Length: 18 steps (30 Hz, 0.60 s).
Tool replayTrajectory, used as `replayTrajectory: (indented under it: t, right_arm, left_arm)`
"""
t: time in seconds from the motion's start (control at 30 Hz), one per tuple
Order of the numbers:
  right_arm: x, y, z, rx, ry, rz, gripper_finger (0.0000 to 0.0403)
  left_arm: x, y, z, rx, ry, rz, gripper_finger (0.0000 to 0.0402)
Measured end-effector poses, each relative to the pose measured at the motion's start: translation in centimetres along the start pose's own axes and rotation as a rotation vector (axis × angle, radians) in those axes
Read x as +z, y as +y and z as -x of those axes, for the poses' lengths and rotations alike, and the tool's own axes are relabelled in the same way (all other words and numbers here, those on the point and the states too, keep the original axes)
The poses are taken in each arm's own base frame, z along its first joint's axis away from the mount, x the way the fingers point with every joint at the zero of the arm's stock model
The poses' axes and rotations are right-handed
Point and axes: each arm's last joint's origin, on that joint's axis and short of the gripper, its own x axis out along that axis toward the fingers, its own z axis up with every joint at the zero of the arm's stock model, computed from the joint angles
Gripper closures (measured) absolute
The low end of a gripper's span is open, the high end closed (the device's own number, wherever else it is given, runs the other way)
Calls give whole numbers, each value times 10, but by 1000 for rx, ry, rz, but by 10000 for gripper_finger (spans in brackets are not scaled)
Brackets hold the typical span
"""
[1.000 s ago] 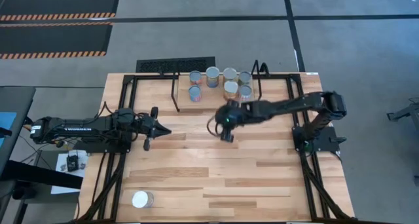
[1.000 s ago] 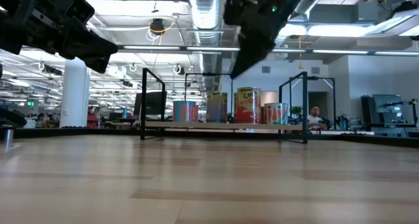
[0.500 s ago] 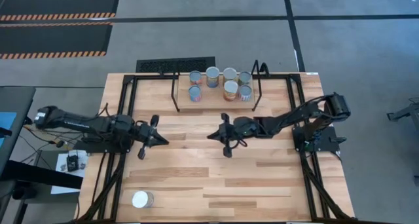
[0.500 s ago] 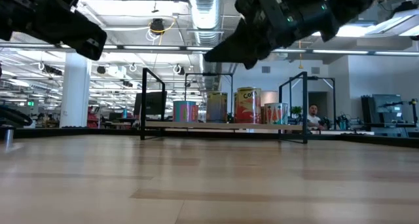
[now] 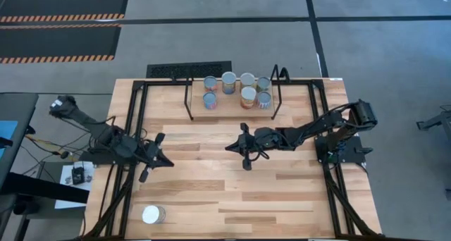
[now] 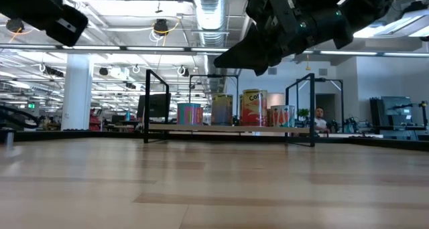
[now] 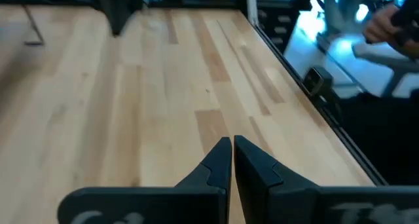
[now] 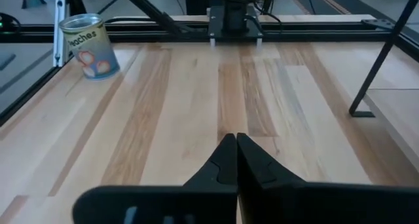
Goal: Pick and place cans onto a shelf
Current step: Put the canned peaches on the shelf aligned with the canned peaches
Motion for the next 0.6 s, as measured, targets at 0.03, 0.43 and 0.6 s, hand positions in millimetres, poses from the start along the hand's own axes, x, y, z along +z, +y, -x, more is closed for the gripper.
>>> replayTrajectory:
  t: [0.03, 0.43, 0.6]
  right_arm:
    - [0, 0, 0, 0, 0, 2, 395]
    - [-1, 0, 0, -6, 8, 7, 394]
    - [-2, 0, 0, -25, 19, 9, 391]
  left_arm:
    - [3, -4, 0, -9, 17, 1, 395]
    - [36, -65, -22, -17, 396, 20, 395]
    - [40, -107, -25, -28, 581, -23, 395]
